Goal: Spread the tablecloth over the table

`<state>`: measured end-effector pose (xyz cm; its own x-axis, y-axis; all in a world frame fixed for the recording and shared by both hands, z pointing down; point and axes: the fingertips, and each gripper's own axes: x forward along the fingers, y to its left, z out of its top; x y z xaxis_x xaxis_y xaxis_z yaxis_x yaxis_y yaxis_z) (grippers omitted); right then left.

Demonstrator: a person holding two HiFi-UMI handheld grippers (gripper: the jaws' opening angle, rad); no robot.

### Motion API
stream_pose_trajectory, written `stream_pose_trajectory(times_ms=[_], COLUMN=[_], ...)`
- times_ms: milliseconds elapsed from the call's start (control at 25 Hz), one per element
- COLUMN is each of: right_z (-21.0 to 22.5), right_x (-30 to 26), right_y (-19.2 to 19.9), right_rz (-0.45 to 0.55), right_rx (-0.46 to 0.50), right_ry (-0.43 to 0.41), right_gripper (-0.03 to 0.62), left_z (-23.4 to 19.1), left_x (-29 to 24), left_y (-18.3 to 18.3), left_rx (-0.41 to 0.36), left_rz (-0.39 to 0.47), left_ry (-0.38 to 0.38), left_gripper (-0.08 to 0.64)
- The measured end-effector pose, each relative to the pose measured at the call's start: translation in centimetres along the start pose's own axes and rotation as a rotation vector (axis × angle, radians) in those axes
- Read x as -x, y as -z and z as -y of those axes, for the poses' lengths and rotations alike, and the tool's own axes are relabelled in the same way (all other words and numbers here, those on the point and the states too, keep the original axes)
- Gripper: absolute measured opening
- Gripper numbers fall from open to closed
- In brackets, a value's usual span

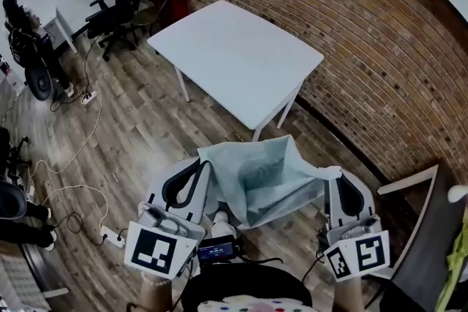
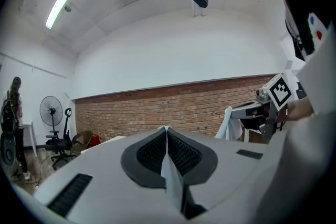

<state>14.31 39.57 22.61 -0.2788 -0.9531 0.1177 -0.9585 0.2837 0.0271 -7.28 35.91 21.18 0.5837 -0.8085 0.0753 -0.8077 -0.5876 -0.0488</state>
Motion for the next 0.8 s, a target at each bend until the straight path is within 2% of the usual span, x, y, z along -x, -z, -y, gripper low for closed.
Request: stream_pose_trajectory(times_ms=[280, 440, 640, 800], right_z=[-0.9, -1.0, 0.8, 3.8], right_x=[-7.1, -10.4, -12.6, -13.4], right_y=[-0.4, -0.5, 0.0, 1.0], right_rz=[-0.028, -0.037, -0.059, -0.085], right_rx=[0.000, 0.027, 0.041, 0.045], right_ry=[0.063, 0.103, 0.171, 0.243], right_gripper=[0.037, 0.037, 0.037, 0.037], left_z=[-5.3, -8.3, -11.9, -15.4], left_x=[-4.9, -7.1, -9.0, -10.3], left_y=[0.7, 1.3, 1.9, 3.0], left_rx=[0.030, 0.032, 0.029, -0.032], left_rz=[-0.021, -0.030, -0.047, -0.068], left_ry=[0.089, 0.112, 0.094, 0.041], left_gripper=[0.015, 0.015, 0.015, 0.015])
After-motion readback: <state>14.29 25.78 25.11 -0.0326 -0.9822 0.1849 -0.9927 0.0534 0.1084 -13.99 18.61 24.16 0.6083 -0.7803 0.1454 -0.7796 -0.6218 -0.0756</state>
